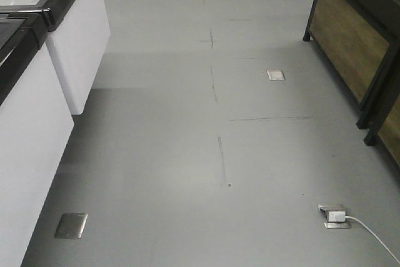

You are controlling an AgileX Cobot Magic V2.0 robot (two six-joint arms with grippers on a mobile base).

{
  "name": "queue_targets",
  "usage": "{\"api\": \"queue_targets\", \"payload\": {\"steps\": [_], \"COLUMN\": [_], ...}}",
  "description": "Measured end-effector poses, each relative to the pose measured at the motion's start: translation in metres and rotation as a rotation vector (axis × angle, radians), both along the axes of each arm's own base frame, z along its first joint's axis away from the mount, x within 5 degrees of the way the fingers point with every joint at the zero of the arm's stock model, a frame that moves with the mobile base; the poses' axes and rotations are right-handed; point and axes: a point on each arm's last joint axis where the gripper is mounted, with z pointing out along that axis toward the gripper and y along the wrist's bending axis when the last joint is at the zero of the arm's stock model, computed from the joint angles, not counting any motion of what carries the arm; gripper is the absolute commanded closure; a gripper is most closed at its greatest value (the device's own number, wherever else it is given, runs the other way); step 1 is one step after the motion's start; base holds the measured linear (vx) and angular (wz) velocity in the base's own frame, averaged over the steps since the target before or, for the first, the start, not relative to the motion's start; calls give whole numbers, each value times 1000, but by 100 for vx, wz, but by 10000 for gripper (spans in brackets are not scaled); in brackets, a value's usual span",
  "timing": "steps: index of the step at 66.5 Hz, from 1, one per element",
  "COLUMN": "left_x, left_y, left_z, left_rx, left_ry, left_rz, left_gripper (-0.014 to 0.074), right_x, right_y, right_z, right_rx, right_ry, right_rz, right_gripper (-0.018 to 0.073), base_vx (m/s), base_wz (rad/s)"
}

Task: Left arm holds basket, right arm returns cookies

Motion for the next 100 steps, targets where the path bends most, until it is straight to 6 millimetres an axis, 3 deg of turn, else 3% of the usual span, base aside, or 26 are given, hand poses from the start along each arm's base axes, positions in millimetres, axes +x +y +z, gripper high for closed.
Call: {"api": "queue_targets", "payload": {"steps": [100], "left_x": [0], "left_y": [0], "left_z": [0], "left_rx": [0], "left_ry": [0], "left_rz": [0], "left_gripper": [602], "right_x": [0], "right_y": [0], "right_z": [0], "right_rx": [0], "right_ry": [0], "right_rz": [0], "right_gripper": [566], "base_vx": [0], "base_wz": [0]}}
